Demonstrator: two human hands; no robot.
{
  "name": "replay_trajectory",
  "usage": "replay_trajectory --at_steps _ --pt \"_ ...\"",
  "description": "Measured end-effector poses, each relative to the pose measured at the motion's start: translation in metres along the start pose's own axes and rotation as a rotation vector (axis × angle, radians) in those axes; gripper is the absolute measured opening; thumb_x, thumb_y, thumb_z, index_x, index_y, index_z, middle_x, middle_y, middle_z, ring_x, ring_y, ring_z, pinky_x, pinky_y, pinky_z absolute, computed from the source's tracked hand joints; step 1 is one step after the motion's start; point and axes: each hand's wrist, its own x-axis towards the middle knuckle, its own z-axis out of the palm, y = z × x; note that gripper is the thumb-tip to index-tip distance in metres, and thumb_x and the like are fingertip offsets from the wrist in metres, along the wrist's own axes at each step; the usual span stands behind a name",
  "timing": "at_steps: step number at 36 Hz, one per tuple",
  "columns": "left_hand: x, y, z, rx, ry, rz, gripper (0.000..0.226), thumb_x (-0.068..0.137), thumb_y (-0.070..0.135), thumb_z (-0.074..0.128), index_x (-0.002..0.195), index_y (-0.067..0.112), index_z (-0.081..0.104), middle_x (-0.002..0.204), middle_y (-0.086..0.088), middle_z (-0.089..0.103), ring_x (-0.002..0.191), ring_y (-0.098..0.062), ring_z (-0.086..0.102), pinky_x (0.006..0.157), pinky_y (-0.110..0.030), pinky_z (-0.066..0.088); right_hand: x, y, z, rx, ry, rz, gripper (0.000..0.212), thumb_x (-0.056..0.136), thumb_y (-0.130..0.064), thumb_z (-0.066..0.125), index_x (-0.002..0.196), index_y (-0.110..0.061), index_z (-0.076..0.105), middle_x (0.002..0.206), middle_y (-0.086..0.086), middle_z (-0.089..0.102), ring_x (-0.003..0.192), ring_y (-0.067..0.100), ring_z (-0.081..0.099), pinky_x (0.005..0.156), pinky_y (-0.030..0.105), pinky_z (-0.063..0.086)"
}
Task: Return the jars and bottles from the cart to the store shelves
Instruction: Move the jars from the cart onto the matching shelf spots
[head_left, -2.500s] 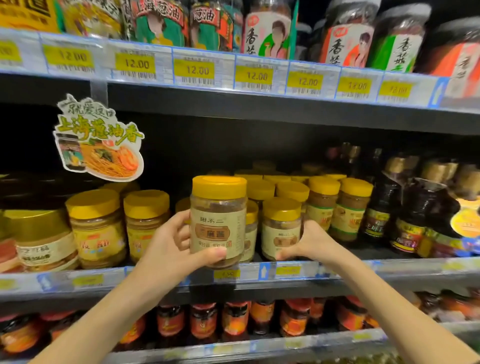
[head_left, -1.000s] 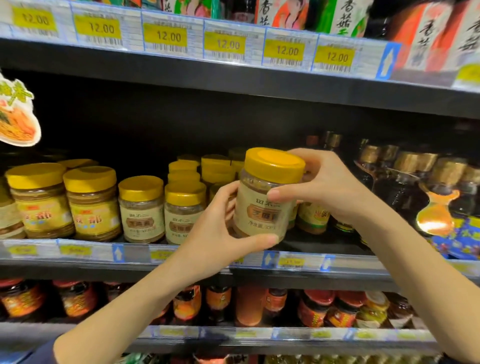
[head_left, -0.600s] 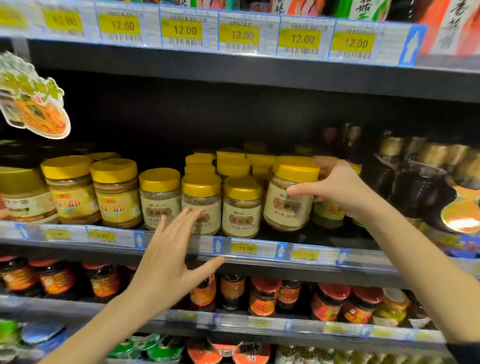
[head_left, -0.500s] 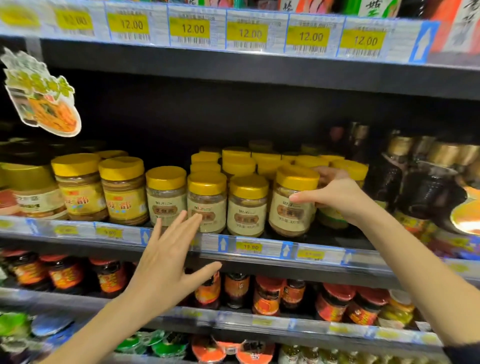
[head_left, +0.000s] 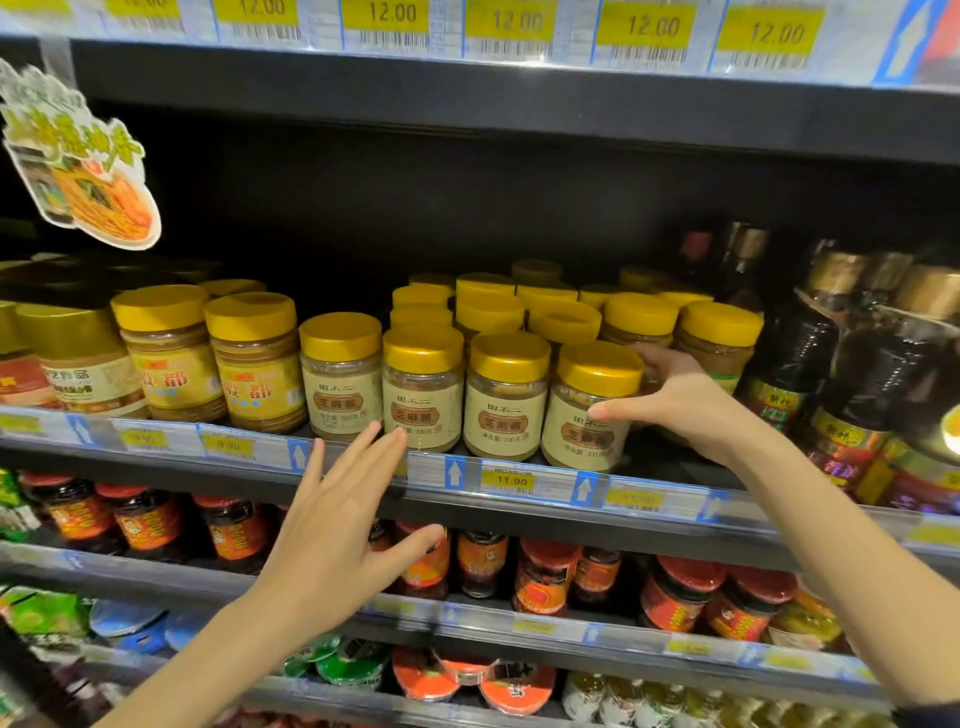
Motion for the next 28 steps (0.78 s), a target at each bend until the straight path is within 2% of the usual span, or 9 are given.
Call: replay_trajectory --at_steps 4,8,12,16,19,20,23,25,28 --pt "-0.001 0.0 0.002 -0.009 0.008 -0.01 0.09 0.077 0.073 0.037 0.148 0.019 0.026 0.15 0.014 0.02 0.143 0.001 0.006 0.117 -0.042 0.002 0.0 0.004 -0.001 -0.004 0.001 0.011 0.104 0.037 -0.048 0.083 0.132 -0.024 0.046 0.13 -0.003 0.057 0.116 0.015 0.056 0.098 0.041 0.047" --pt "-0.001 0.002 0.001 -0.03 0.007 -0.018 0.09 0.076 0.072 0.038 0.148 0.019 0.025 0.15 0.015 0.019 0.142 0.003 0.003 0.116 -0.039 -0.002 -0.002 0.012 0.002 0.053 0.023 0.012 0.091 0.039 -0.043 0.081 0.122 -0.026 0.048 0.123 -0.004 0.059 0.112 0.014 0.057 0.097 0.039 0.047" --pt "0.0 0.001 -0.005 -0.053 -0.046 -0.005 0.092 0.074 0.076 0.033 0.149 0.025 0.014 0.152 0.019 0.009 0.141 0.007 -0.006 0.116 -0.034 -0.007 -0.004 0.01 0.003 0.023 0.051 0.004 0.101 0.038 -0.046 0.081 0.128 -0.021 0.045 0.128 0.0 0.057 0.115 0.017 0.056 0.099 0.041 0.046" --pt "-0.001 -0.008 -0.024 -0.116 -0.042 0.017 0.09 0.073 0.075 0.036 0.148 0.027 0.02 0.153 0.02 0.01 0.14 0.011 -0.002 0.114 -0.02 -0.006 -0.015 -0.009 0.005 -0.081 0.142 -0.028 0.098 0.045 -0.039 0.078 0.134 -0.016 0.043 0.123 -0.002 0.055 0.108 0.014 0.056 0.094 0.033 0.046" --pt "-0.009 -0.017 -0.048 -0.147 0.007 0.044 0.076 0.076 0.066 0.04 0.142 0.032 0.024 0.142 0.032 0.007 0.123 0.032 -0.01 0.103 0.001 -0.007 -0.028 -0.029 0.013 -0.278 0.259 -0.077 0.093 0.053 -0.036 0.081 0.134 -0.013 0.042 0.128 0.005 0.053 0.116 0.019 0.051 0.093 0.029 0.042" --pt "-0.012 -0.022 -0.057 -0.154 0.008 0.045 0.073 0.078 0.063 0.043 0.141 0.033 0.023 0.138 0.034 0.006 0.118 0.035 -0.012 0.101 0.003 -0.005 -0.033 -0.037 0.017 -0.376 0.295 -0.105 0.088 0.058 -0.032 0.082 0.133 -0.012 0.042 0.131 0.007 0.052 0.119 0.021 0.05 0.095 0.029 0.04" --pt "-0.028 -0.045 -0.084 -0.141 -0.029 0.009 0.071 0.081 0.056 0.044 0.145 0.031 0.023 0.144 0.024 0.015 0.131 0.017 0.007 0.111 -0.012 0.011 -0.048 -0.06 0.043 -0.643 0.379 -0.215 0.078 0.067 -0.027 0.081 0.132 -0.007 0.043 0.134 0.014 0.05 0.123 0.029 0.046 0.1 0.036 0.036" --pt "-0.042 -0.063 -0.103 -0.115 -0.067 -0.017 0.075 0.081 0.06 0.042 0.146 0.029 0.023 0.149 0.017 0.023 0.136 0.004 0.018 0.112 -0.023 0.022 -0.055 -0.077 0.069 -0.704 0.371 -0.28 0.075 0.068 -0.023 0.081 0.132 -0.006 0.045 0.133 0.016 0.051 0.123 0.032 0.046 0.102 0.038 0.035" --pt "-0.071 -0.094 -0.136 -0.064 -0.1 -0.049 0.077 0.08 0.06 0.044 0.147 0.027 0.024 0.151 0.011 0.03 0.137 -0.003 0.027 0.112 -0.029 0.029 -0.063 -0.099 0.119 -0.745 0.288 -0.333 0.072 0.071 -0.02 0.079 0.133 -0.005 0.045 0.134 0.017 0.05 0.125 0.033 0.044 0.104 0.038 0.033"
